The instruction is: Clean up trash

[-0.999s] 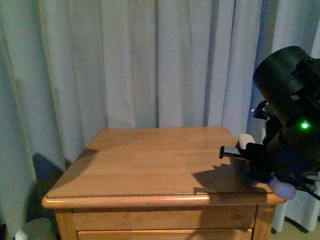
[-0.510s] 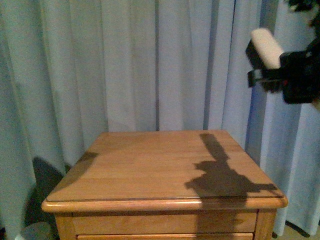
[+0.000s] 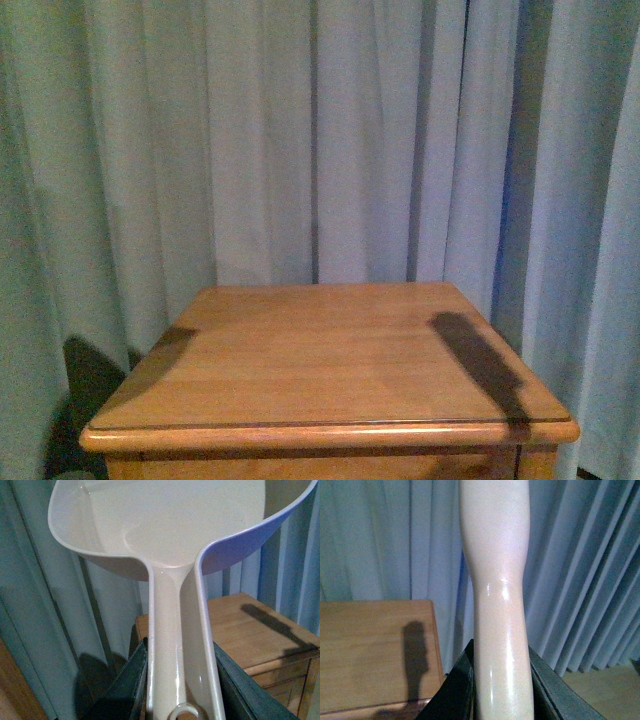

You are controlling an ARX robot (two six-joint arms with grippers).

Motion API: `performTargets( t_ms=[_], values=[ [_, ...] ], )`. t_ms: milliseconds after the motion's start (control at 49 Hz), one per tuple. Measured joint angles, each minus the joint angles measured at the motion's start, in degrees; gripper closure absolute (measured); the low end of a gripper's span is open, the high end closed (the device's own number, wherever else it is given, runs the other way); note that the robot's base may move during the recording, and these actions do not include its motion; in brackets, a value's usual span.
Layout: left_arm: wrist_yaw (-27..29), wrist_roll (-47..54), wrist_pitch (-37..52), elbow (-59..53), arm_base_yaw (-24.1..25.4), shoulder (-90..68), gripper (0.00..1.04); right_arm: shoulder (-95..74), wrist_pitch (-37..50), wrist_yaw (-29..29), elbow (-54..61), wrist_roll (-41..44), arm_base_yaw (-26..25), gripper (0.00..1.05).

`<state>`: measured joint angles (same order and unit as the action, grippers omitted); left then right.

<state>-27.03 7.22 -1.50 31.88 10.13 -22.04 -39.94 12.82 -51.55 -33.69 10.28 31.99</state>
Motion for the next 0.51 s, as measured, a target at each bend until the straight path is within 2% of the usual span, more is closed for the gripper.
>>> performTargets(
  t_ms=[102,163,510],
  values=[
    [0.00,-0.02,0.00,0.00,0.00,0.00,0.76,7.45,1.38,-9.07,4.59,3.48,8.09,0.84],
    [0.02,-0.02,0.00,0.00,0.00,0.00,0.76,10.21,1.33,-11.45,6.25,3.96,11.15,0.84],
    [-0.02,-0.02,0.00,0.00,0.00,0.00,0.76,15.28,-3.80,-9.14,11.87,-0.85,9.11,0.84]
  ],
)
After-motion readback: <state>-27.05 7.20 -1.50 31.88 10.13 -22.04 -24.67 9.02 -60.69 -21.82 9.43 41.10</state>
